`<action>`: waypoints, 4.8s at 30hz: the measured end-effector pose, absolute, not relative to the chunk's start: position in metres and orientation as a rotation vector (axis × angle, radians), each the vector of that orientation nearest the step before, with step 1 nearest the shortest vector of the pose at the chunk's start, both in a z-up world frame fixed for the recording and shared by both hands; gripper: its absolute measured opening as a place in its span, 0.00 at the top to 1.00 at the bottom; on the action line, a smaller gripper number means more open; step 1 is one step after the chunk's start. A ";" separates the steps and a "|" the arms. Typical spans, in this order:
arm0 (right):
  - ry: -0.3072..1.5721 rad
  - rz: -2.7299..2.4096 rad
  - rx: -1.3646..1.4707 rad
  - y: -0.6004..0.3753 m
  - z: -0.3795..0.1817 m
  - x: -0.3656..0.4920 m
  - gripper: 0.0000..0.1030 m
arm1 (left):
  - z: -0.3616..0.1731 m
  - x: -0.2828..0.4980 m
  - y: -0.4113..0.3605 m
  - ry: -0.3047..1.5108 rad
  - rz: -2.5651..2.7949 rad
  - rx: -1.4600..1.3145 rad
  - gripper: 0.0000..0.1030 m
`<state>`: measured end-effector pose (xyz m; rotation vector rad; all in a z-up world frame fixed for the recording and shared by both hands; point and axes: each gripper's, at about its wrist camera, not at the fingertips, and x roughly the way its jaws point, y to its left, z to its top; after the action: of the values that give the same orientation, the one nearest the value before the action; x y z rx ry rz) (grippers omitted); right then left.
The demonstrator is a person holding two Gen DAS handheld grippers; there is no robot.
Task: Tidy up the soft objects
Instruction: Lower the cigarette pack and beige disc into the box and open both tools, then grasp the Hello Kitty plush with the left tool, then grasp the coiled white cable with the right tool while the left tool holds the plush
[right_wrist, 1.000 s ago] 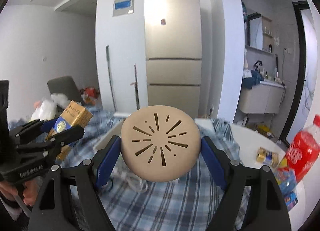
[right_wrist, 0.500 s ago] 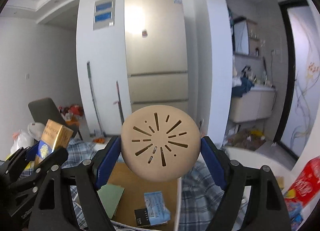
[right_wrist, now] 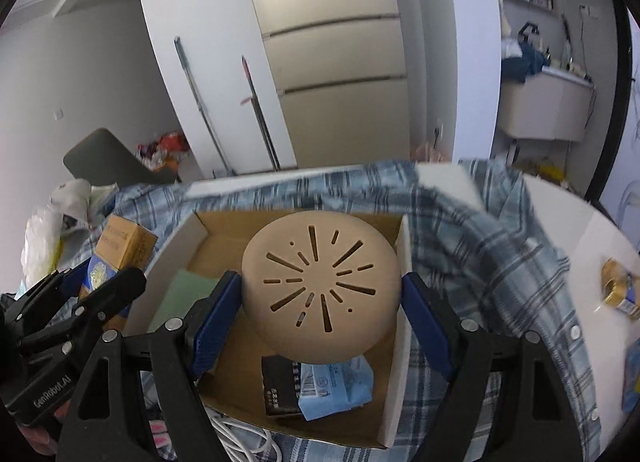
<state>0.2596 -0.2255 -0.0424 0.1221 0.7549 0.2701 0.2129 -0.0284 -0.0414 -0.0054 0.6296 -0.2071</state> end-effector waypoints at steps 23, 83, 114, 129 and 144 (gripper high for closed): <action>0.854 0.311 0.148 -0.224 -0.063 0.271 0.19 | -0.067 0.226 -0.033 0.736 -0.196 0.046 0.17; 0.472 0.301 0.060 -0.226 -0.026 0.121 0.01 | -0.066 0.117 -0.009 0.833 -0.347 0.004 0.29; 0.509 0.290 0.040 -0.222 -0.030 0.125 0.01 | -0.071 0.109 -0.017 0.831 -0.318 0.085 0.64; 0.834 0.349 0.070 -0.210 -0.056 0.159 0.24 | -0.026 0.081 0.006 0.500 -0.292 -0.031 0.64; 1.032 0.408 0.017 -0.191 -0.091 0.168 0.92 | -0.020 0.069 0.005 0.453 -0.348 -0.055 0.64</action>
<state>0.1681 -0.1915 -0.0915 0.0174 1.0316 0.4076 0.0693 0.0052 -0.0201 -0.0547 0.4527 -0.3477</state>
